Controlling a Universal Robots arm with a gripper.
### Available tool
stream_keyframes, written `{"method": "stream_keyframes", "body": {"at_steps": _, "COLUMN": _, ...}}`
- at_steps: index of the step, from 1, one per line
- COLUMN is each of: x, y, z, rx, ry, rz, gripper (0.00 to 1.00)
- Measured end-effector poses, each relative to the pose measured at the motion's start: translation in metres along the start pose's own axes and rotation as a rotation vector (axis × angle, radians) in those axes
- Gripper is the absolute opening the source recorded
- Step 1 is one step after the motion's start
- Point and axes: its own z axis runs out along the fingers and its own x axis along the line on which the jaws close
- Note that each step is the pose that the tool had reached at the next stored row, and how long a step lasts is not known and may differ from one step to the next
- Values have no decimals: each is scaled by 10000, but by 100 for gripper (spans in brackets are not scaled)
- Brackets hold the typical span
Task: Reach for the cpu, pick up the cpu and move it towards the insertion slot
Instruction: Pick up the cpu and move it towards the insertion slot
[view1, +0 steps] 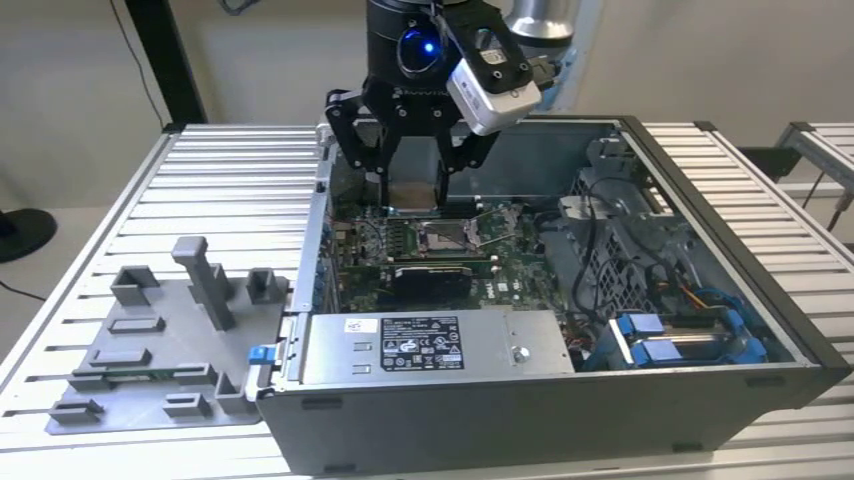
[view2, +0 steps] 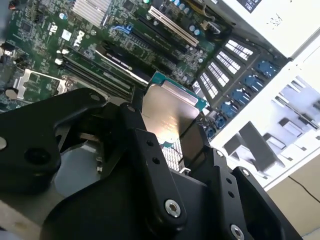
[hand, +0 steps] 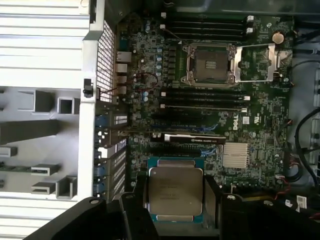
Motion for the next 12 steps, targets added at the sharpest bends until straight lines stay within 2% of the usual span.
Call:
{"method": "stream_keyframes", "body": {"at_steps": 4, "x": -108, "y": -2, "z": -2, "rx": 0, "ry": 2, "rz": -1, "gripper": 0}}
{"method": "stream_keyframes", "body": {"at_steps": 5, "x": -170, "y": -3, "z": -3, "rx": 0, "ry": 2, "rz": 1, "gripper": 0}}
{"method": "stream_keyframes", "body": {"at_steps": 8, "x": -255, "y": -4, "z": -5, "rx": 0, "ry": 1, "rz": -1, "gripper": 0}}
{"method": "stream_keyframes", "body": {"at_steps": 12, "x": -333, "y": -5, "z": -7, "rx": 0, "ry": 2, "rz": 0, "gripper": 0}}
